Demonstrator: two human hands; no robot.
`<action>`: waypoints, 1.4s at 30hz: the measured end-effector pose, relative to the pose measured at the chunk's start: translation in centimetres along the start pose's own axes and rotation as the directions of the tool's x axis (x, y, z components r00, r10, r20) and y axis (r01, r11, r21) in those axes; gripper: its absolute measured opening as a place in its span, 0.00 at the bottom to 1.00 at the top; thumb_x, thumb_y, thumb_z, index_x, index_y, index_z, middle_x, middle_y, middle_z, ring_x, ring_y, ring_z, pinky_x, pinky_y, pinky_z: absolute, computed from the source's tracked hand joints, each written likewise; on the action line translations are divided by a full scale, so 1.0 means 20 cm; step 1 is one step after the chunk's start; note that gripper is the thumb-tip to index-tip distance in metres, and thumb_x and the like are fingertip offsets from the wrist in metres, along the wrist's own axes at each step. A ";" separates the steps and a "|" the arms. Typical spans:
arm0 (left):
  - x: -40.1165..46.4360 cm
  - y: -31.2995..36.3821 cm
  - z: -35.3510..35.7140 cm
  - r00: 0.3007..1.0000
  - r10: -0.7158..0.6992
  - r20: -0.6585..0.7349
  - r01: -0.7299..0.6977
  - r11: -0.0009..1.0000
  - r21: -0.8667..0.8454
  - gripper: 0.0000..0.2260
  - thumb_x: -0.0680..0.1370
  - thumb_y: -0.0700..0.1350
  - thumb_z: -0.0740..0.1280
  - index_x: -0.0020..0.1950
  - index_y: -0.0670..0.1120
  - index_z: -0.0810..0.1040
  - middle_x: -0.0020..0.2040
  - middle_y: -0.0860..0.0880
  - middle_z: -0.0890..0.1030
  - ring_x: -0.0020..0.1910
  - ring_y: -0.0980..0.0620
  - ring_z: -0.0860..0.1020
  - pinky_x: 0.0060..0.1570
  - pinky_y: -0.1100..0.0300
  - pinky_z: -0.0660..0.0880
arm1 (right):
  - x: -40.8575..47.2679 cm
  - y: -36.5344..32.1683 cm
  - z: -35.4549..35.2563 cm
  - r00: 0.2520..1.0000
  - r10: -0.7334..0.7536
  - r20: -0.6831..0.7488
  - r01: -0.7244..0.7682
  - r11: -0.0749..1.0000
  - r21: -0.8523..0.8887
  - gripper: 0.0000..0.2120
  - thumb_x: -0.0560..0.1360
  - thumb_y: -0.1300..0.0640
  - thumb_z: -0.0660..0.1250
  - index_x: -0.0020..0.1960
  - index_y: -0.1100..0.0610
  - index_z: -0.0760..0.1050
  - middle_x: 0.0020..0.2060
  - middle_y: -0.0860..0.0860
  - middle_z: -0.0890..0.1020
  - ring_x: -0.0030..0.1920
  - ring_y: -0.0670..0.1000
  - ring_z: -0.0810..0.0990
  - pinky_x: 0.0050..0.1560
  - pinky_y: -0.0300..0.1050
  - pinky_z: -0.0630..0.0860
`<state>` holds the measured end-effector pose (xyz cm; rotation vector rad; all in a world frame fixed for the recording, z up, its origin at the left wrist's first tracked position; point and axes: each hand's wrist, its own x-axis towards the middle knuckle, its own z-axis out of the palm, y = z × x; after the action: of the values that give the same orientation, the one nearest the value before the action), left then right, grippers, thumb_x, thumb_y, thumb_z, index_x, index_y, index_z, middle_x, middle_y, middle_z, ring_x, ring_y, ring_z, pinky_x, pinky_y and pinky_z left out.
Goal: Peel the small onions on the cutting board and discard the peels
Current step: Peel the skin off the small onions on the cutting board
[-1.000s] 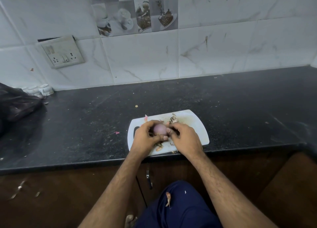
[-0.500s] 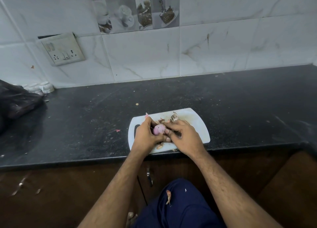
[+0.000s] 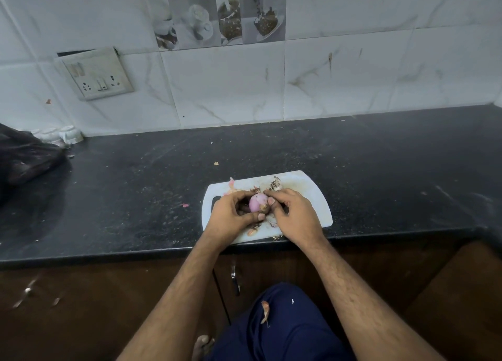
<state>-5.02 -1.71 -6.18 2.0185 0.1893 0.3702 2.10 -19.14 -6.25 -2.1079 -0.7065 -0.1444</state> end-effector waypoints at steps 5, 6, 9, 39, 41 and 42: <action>0.00 0.00 0.02 1.000 0.015 -0.026 -0.015 1.000 0.018 0.20 0.68 0.42 0.84 0.57 0.51 0.82 0.51 0.53 0.87 0.51 0.55 0.85 0.59 0.52 0.82 | 0.01 0.01 -0.01 0.999 0.039 0.002 -0.039 0.998 0.057 0.13 0.82 0.51 0.64 0.65 0.47 0.81 0.58 0.42 0.83 0.61 0.46 0.79 0.63 0.51 0.77; 0.00 0.00 0.01 1.000 0.013 -0.026 -0.012 1.000 0.016 0.20 0.69 0.42 0.83 0.57 0.51 0.82 0.51 0.53 0.87 0.52 0.55 0.85 0.59 0.52 0.82 | 0.01 0.01 -0.01 0.999 0.034 0.011 -0.034 0.997 0.063 0.14 0.82 0.51 0.65 0.65 0.47 0.81 0.58 0.42 0.82 0.60 0.45 0.79 0.63 0.50 0.77; 0.00 -0.01 0.01 1.000 0.004 -0.021 -0.004 1.000 -0.012 0.20 0.69 0.43 0.83 0.58 0.50 0.83 0.52 0.53 0.87 0.52 0.54 0.86 0.60 0.50 0.82 | 0.00 0.01 -0.02 0.999 0.007 0.035 -0.010 0.997 0.082 0.15 0.81 0.51 0.67 0.67 0.49 0.80 0.56 0.41 0.82 0.57 0.44 0.79 0.62 0.48 0.78; -0.03 0.04 0.01 0.997 0.075 0.000 -0.074 0.993 0.086 0.13 0.74 0.44 0.80 0.55 0.50 0.81 0.50 0.54 0.86 0.49 0.61 0.83 0.48 0.71 0.77 | -0.03 -0.03 -0.01 0.982 0.122 -0.142 -0.107 0.988 0.109 0.04 0.74 0.52 0.75 0.48 0.50 0.86 0.38 0.40 0.85 0.41 0.38 0.83 0.47 0.42 0.82; -0.03 0.05 0.01 0.997 0.075 0.009 -0.075 0.993 0.092 0.13 0.74 0.45 0.79 0.56 0.51 0.81 0.51 0.55 0.86 0.50 0.60 0.83 0.50 0.71 0.77 | -0.03 -0.03 -0.01 0.981 0.138 -0.136 -0.127 0.988 0.085 0.03 0.74 0.52 0.75 0.47 0.50 0.85 0.37 0.41 0.84 0.39 0.40 0.82 0.45 0.45 0.82; -0.03 0.05 0.01 0.997 0.074 0.012 -0.075 0.993 0.093 0.13 0.75 0.45 0.79 0.56 0.51 0.81 0.51 0.56 0.86 0.51 0.61 0.83 0.52 0.70 0.77 | -0.03 -0.04 -0.01 0.981 0.146 -0.132 -0.138 0.988 0.064 0.03 0.74 0.52 0.74 0.47 0.49 0.84 0.36 0.41 0.84 0.39 0.40 0.82 0.45 0.46 0.82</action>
<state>-5.50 -2.53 -5.55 2.1237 0.1280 0.4063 1.26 -19.15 -5.78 -2.0661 -0.4721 -0.1861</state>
